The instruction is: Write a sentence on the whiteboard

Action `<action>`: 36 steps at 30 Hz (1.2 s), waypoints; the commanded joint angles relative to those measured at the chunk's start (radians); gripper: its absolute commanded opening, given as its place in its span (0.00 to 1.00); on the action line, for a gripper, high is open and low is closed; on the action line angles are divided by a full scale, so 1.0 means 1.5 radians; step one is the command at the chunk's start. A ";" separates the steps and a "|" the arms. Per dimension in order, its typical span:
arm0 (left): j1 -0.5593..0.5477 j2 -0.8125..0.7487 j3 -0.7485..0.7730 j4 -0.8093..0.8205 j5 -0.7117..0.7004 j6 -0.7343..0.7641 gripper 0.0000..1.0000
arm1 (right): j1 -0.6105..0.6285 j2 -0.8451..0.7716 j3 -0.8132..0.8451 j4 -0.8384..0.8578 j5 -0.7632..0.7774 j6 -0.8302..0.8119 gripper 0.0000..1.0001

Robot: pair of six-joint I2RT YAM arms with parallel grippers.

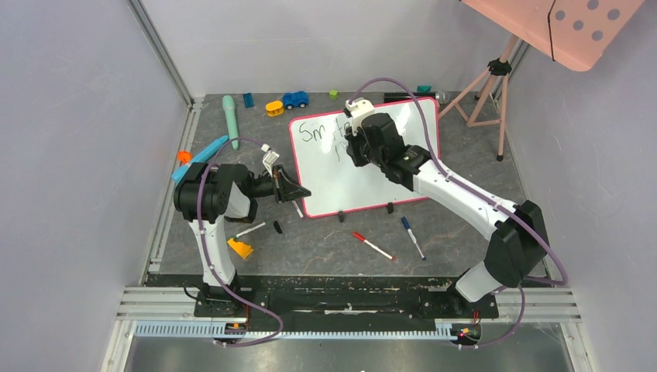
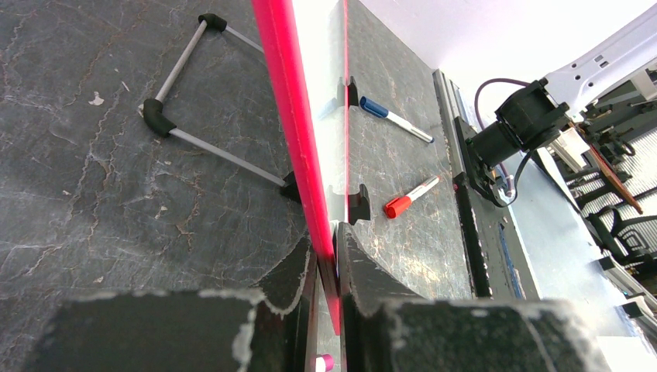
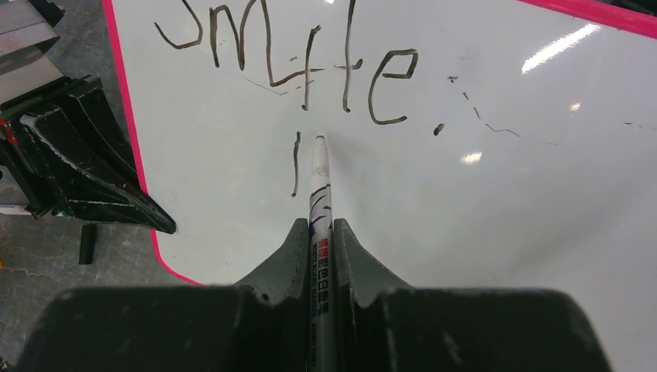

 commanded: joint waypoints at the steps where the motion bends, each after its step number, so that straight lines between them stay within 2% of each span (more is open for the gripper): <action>1: -0.007 0.009 -0.002 0.043 0.029 0.064 0.15 | -0.005 0.008 0.028 0.011 0.013 -0.008 0.00; 10: -0.006 0.008 -0.003 0.043 0.031 0.065 0.15 | -0.005 0.021 0.026 0.010 0.010 -0.008 0.00; 18: -0.006 0.009 -0.003 0.043 0.029 0.066 0.15 | -0.007 0.018 0.025 0.000 0.052 -0.007 0.00; 25: -0.007 0.008 -0.003 0.043 0.030 0.066 0.15 | -0.007 0.026 0.027 0.003 -0.001 -0.009 0.00; 31: -0.007 0.009 -0.004 0.043 0.029 0.065 0.15 | -0.008 0.019 0.022 -0.002 0.047 -0.009 0.00; 36: -0.006 0.009 -0.003 0.043 0.029 0.066 0.15 | -0.007 0.026 0.024 0.000 0.020 -0.018 0.00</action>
